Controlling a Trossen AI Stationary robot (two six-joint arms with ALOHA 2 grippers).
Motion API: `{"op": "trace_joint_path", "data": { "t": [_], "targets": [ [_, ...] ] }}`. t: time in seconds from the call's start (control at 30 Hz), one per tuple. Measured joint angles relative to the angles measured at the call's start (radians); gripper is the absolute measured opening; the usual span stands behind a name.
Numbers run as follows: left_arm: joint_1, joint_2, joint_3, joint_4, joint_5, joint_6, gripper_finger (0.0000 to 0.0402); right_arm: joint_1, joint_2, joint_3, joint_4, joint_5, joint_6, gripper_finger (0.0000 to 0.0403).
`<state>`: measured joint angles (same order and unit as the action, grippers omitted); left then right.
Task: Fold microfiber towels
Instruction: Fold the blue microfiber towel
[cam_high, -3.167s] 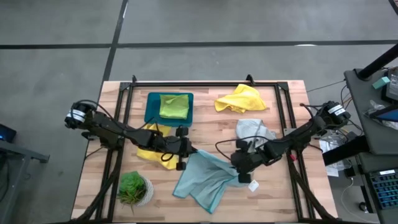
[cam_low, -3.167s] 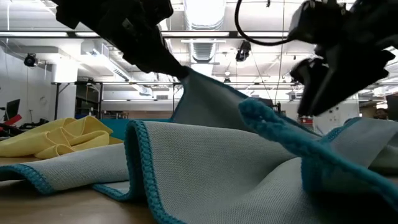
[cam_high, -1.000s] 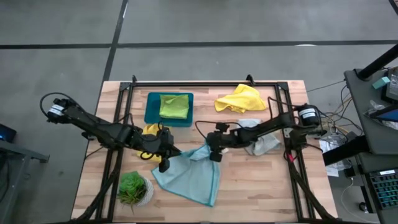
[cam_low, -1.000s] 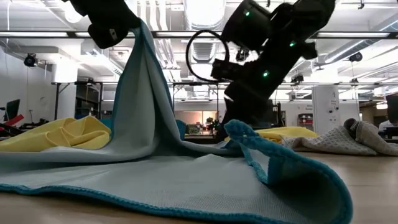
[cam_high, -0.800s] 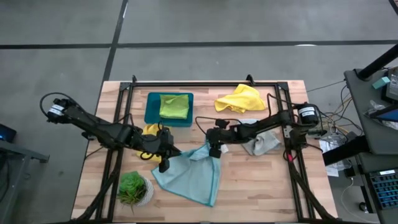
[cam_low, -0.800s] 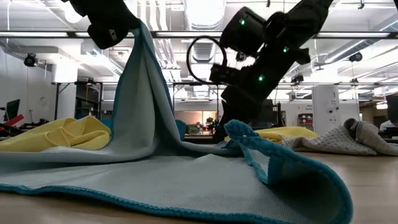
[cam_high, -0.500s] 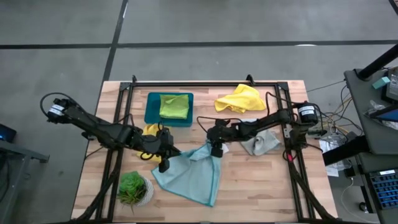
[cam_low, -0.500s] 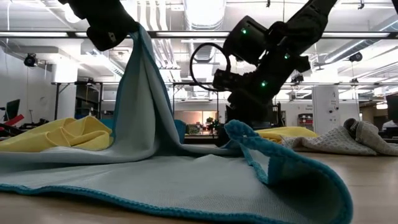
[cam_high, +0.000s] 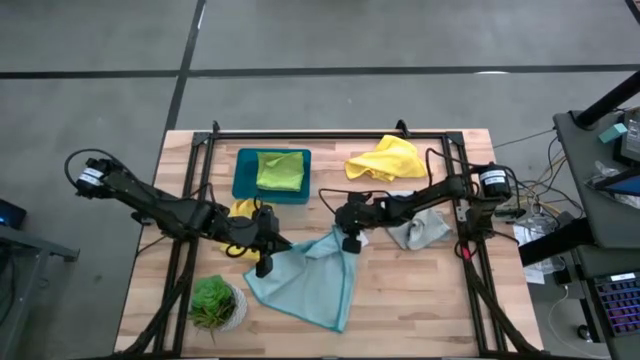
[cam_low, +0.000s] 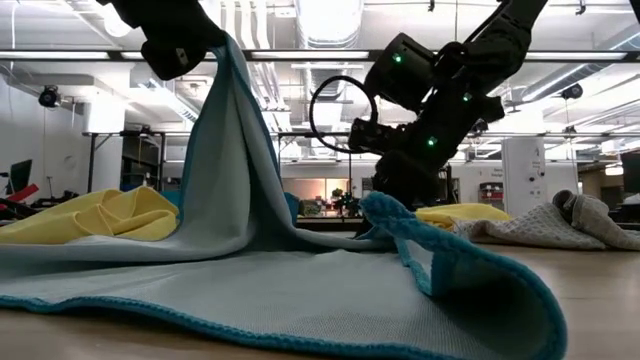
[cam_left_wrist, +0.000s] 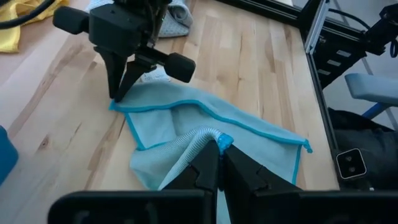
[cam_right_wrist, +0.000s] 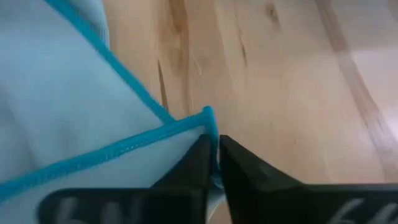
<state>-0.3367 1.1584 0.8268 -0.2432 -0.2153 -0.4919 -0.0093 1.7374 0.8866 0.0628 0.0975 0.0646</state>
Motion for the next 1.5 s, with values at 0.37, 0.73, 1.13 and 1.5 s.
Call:
{"op": "trace_joint_path", "data": {
  "t": [0.37,0.73,1.13,1.5],
  "targets": [
    [0.000,0.000,-0.010,-0.003,0.000,-0.001,0.0000,0.033,-0.193,-0.009,-0.360,0.192,-0.013,0.0009],
    [0.001,0.000,-0.030,-0.010,-0.072,-0.026,0.0000,0.048,-0.383,-0.036,-0.480,0.156,0.218,0.0032],
    [0.003,0.000,-0.033,-0.041,-0.326,0.096,0.0000,0.067,-0.350,-0.036,-0.375,0.078,0.634,0.0140],
    [0.014,-0.003,-0.010,-0.034,-0.347,0.242,0.0000,0.061,-0.088,0.088,-0.436,0.089,0.729,0.0139]
  ]
}}
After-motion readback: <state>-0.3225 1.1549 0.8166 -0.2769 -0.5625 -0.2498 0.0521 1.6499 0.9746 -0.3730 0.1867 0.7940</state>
